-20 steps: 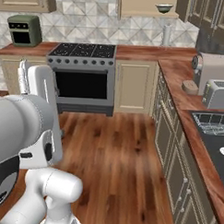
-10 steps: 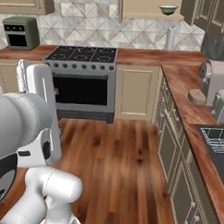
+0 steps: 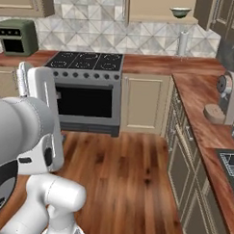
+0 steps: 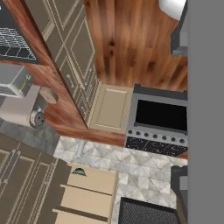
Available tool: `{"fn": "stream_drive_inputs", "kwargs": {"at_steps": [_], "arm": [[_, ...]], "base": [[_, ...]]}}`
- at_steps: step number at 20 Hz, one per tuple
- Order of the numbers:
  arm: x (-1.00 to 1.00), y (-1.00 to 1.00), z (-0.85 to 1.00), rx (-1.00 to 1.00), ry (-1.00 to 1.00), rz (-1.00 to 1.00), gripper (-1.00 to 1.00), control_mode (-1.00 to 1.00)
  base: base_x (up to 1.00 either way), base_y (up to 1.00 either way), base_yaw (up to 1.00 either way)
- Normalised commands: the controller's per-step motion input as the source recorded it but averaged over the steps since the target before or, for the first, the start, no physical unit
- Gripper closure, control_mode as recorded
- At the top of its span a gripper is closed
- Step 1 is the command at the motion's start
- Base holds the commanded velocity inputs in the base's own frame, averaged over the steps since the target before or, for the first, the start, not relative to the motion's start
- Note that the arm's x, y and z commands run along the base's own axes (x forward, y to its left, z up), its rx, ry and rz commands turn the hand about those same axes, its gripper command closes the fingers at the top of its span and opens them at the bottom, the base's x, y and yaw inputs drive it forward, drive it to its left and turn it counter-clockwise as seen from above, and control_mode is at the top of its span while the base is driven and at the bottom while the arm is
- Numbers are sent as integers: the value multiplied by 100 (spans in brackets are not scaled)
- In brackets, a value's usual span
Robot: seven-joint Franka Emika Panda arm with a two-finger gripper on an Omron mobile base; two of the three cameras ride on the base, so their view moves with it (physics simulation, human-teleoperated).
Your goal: Move the bowls from the cabinet to the plates on the dining table.
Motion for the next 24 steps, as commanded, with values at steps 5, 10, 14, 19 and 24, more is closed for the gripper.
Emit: {"fn": "stream_drive_inputs", "kwargs": {"at_steps": [5,10,14,19,24], "arm": [[0,0,0,0,0,0,-100,100],[0,0,0,0,0,0,-100,100],[0,0,0,0,0,0,-100,100],[0,0,0,0,0,0,-100,100],[0,0,0,0,0,0,-100,100]], "base": [[62,-17,3],[62,-15,4],[62,-10,6],[61,-16,5],[48,-40,0]]}}
